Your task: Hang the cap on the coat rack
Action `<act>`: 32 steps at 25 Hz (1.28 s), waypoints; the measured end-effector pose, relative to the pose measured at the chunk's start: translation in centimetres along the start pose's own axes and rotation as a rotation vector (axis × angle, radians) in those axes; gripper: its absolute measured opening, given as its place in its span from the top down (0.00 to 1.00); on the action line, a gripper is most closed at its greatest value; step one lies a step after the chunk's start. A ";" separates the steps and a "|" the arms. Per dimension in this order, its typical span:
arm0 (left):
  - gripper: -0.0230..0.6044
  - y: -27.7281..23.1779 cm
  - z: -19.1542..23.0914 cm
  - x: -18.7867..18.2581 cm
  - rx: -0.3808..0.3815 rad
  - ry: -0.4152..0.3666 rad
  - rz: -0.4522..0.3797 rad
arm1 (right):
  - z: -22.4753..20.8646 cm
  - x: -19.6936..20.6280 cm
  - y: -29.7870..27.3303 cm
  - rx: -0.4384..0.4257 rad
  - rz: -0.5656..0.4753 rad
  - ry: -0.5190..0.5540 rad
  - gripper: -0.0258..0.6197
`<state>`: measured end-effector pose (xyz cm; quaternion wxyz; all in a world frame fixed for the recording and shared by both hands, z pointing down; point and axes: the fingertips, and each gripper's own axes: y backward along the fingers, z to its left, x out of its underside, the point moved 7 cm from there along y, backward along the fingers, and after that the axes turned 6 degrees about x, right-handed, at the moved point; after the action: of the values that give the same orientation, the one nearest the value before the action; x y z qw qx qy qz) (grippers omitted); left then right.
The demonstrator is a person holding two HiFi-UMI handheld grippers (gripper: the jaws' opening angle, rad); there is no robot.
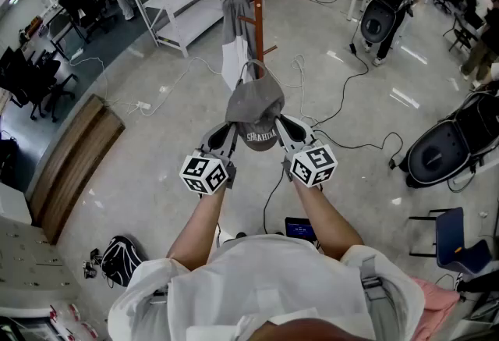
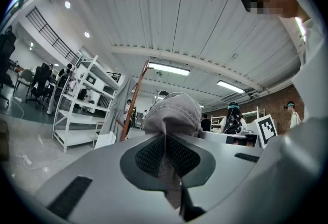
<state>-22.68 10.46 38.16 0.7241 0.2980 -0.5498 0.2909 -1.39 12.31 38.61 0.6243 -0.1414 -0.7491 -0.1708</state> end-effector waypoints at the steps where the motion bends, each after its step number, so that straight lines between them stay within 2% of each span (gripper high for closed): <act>1: 0.93 0.4 0.1 0.1 0.004 0.009 0.007 | 0.7 0.1 0.0 0.003 0.002 0.000 0.90; 9: 0.93 2.9 0.8 -0.8 0.049 0.045 0.000 | 4.5 0.3 0.7 0.016 0.012 0.007 0.90; 17: 0.93 4.8 0.5 -0.7 0.078 0.059 0.010 | 6.1 1.1 1.4 0.030 0.019 -0.020 0.90; 23: 0.93 3.9 -0.8 -0.4 0.091 0.065 0.010 | 5.2 0.8 2.7 0.031 0.024 -0.033 0.90; 32: 0.93 0.5 -5.1 0.7 0.114 0.062 0.038 | 1.4 -0.2 5.5 0.051 0.037 -0.048 0.90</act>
<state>-19.73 14.68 37.80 0.7168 0.3193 -0.5153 0.3445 -0.27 17.93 38.66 0.6125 -0.1431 -0.7653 -0.1367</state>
